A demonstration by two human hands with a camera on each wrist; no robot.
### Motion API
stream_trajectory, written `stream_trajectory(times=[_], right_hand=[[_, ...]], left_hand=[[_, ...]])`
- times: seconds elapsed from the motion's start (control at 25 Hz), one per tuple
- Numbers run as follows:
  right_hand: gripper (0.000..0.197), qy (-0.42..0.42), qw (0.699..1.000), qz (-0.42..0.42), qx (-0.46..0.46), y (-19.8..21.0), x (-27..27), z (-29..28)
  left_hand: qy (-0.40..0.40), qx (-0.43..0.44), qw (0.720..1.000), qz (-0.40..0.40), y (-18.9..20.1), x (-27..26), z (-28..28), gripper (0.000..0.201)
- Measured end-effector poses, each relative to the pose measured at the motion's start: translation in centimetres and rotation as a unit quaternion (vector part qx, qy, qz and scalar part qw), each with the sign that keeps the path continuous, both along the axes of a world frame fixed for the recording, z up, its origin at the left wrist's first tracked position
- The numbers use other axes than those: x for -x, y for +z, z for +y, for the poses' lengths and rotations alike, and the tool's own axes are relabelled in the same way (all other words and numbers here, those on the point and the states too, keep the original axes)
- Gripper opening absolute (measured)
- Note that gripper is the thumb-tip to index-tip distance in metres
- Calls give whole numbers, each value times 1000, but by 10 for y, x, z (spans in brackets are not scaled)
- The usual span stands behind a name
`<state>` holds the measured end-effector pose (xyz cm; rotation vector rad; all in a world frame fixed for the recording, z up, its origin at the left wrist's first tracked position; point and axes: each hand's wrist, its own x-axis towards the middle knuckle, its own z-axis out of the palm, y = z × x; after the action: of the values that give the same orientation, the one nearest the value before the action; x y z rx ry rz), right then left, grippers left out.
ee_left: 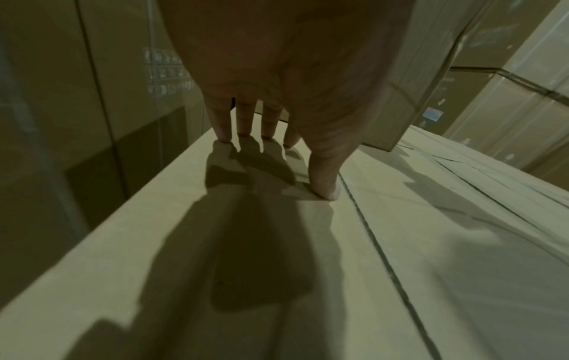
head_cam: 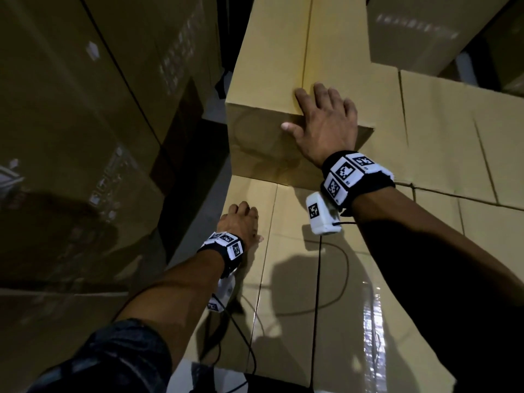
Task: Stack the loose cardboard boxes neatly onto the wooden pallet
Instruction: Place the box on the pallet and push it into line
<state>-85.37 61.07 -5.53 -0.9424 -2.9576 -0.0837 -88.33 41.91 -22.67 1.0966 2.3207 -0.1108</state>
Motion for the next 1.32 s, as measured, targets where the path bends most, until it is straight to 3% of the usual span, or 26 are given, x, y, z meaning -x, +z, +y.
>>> stream_trajectory(times=[0.28, 0.64, 0.8, 1.32], right_hand=[[69, 1, 1000, 7, 19, 5, 22, 20], [69, 13, 1000, 14, 3, 5, 34, 37], [69, 11, 1000, 22, 6, 3, 39, 43], [66, 11, 1000, 26, -8, 10, 57, 51]], left_hand=[[0, 12, 1000, 3, 6, 7, 10, 70], [24, -17, 1000, -4, 1, 57, 74, 75], [25, -3, 1000, -18, -5, 66, 82, 67], [44, 31, 998, -30, 2, 69, 88, 70]])
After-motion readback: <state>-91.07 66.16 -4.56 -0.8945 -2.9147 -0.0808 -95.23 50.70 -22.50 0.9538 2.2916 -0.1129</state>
